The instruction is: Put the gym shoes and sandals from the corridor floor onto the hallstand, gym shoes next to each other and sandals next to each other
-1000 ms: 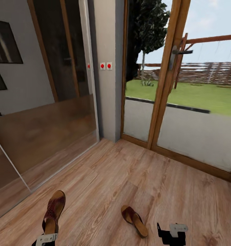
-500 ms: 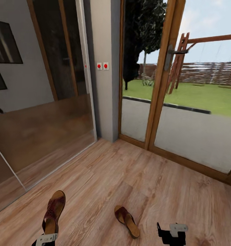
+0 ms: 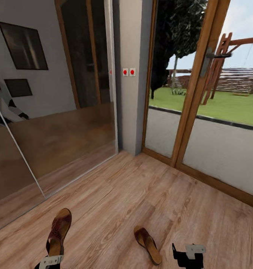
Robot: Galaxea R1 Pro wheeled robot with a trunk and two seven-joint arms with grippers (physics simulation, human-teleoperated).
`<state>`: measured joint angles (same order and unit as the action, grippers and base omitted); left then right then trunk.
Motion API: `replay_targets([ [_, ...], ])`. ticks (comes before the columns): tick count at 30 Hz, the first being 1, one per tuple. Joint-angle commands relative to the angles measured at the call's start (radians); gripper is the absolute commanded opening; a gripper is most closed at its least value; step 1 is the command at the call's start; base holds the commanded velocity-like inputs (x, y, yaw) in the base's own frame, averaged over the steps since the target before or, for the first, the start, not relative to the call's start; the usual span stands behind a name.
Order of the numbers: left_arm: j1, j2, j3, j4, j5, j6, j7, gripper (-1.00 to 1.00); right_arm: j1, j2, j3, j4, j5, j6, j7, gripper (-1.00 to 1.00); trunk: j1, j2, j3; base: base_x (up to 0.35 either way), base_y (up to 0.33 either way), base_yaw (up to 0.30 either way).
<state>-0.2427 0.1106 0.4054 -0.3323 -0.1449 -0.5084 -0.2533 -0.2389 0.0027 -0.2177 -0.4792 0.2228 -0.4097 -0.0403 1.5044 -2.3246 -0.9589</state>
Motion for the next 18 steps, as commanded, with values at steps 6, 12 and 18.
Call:
replay_targets([
  [6, -0.001, 0.0, 0.009, 0.001, -0.01, -0.004, -0.004, -1.0, 0.0, 0.0, -0.002, 0.001, 0.01, -0.003, -0.004, 1.0, 0.0, 0.0, -0.001, 0.0, -0.001, 0.277],
  [12, -0.001, -0.001, 0.009, 0.001, -0.01, -0.004, -0.004, -1.0, 0.0, 0.0, -0.002, 0.002, 0.01, -0.003, -0.004, 1.0, 0.0, 0.0, -0.001, 0.0, 0.0, 0.278],
  [18, -0.001, -0.002, 0.009, 0.001, -0.01, -0.004, -0.004, -1.0, 0.0, 0.0, -0.003, 0.002, 0.01, -0.003, -0.004, 1.0, 0.0, 0.0, -0.001, 0.0, -0.093, 0.278],
])
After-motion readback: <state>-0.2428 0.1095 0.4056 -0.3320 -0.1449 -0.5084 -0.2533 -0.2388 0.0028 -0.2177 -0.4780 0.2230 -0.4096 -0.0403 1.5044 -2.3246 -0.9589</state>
